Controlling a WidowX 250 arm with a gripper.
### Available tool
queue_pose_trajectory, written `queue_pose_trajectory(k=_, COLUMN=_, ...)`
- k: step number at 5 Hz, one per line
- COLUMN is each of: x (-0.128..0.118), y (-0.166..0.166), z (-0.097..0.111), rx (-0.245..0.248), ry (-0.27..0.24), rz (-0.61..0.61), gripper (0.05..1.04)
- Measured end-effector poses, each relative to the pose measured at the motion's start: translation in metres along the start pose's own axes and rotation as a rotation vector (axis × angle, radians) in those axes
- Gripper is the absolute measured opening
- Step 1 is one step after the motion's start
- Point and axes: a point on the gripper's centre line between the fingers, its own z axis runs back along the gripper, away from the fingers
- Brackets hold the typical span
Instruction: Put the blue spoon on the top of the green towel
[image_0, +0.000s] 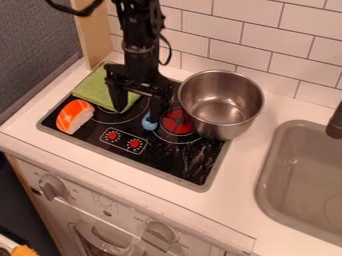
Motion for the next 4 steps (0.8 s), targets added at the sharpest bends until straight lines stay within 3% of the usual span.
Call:
queue_pose_trajectory(k=1, x=-0.0007, y=-0.0078, z=-0.0198, rx=-0.004, ry=0.031, rz=-0.017, gripper=1.001)
queue_pose_trajectory(k=2, x=0.0010, y=-0.0115, z=-0.0211, rx=-0.008, ry=0.022, rz=-0.019, gripper=0.944)
queue_pose_trajectory(k=3, x=0.0030, y=-0.0141, z=-0.0211, rx=-0.012, ry=0.006, rz=-0.039, gripper=0.643)
queue_pose_trajectory(k=4, x=0.0044, y=-0.0137, z=-0.0156, rx=-0.008, ry=-0.008, rz=-0.062, gripper=0.429)
